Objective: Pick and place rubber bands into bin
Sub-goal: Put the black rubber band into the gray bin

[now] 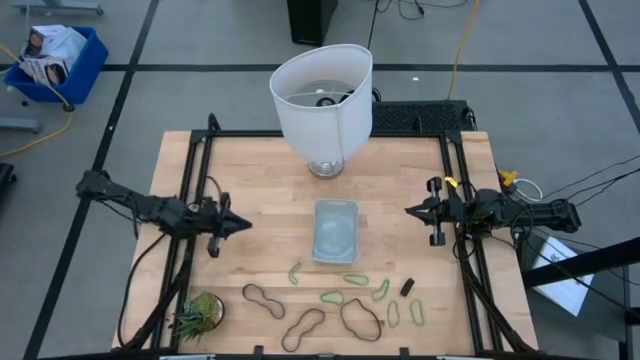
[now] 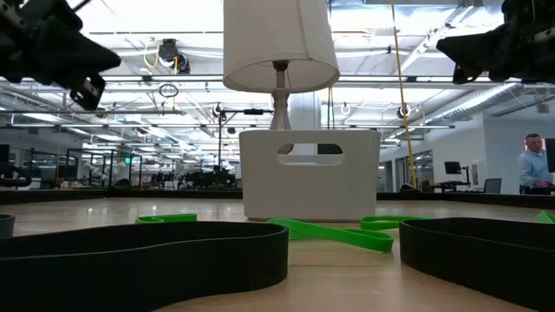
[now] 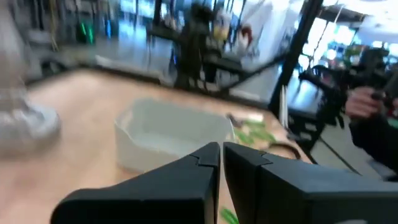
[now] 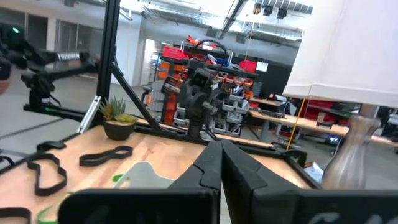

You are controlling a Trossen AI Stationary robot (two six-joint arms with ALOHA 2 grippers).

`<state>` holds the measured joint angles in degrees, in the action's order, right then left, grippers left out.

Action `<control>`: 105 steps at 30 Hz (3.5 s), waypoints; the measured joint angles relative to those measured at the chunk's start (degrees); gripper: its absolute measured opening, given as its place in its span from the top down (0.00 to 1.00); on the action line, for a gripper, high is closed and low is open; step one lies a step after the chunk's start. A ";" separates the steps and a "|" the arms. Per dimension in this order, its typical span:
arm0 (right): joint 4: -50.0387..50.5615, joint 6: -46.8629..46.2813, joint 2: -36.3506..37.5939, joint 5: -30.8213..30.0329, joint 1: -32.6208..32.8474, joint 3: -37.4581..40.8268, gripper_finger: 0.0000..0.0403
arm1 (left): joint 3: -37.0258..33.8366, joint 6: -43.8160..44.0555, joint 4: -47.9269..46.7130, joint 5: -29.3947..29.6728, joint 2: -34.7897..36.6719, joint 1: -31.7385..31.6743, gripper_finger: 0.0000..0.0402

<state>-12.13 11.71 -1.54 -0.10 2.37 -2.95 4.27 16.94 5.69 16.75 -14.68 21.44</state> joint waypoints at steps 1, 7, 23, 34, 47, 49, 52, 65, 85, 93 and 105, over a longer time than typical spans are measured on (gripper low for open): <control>0.01 0.84 0.00 -0.01 -0.02 0.01 1.00 | 0.77 1.44 -0.06 -0.02 -2.67 0.68 0.94; -0.01 7.83 -0.02 -0.11 -0.02 -0.01 1.00 | 10.90 3.71 -2.00 -0.96 -21.47 6.87 0.99; -0.12 8.54 0.00 -2.18 0.00 0.01 1.00 | 36.66 23.16 -36.17 -5.22 -61.61 15.16 0.80; -0.50 7.00 -0.02 -9.22 0.00 -0.01 0.96 | 36.66 20.86 -30.01 -8.17 -69.65 18.77 0.39; -0.47 5.26 -0.02 -9.12 0.00 0.00 0.94 | 37.03 19.26 -29.06 -7.30 -77.35 19.59 0.46; -0.47 5.26 -0.02 -9.11 0.00 0.01 0.94 | 36.96 19.18 -28.78 -7.32 -77.39 19.62 0.51; -0.46 5.26 -0.02 -9.11 0.00 -0.01 0.94 | 36.84 18.54 -28.22 -7.43 -77.13 19.58 0.64; -0.45 5.43 -0.02 -9.11 0.00 0.01 0.95 | 36.53 3.26 -26.96 -1.16 -66.54 19.40 0.98; -0.45 8.06 -0.01 -9.10 0.00 0.00 0.95 | 25.34 -11.95 -10.61 22.69 -42.82 5.52 0.99; -0.45 8.06 0.00 -9.09 0.00 0.01 0.95 | 31.69 -25.40 7.58 13.59 -52.83 -4.86 0.99; -0.45 8.77 -0.01 -9.11 -0.01 -0.01 0.95 | 47.93 -31.59 6.05 2.55 -75.46 -14.15 0.99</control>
<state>-12.58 20.48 -1.55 -9.21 2.36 -2.95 52.20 -14.65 11.74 19.30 -90.14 7.29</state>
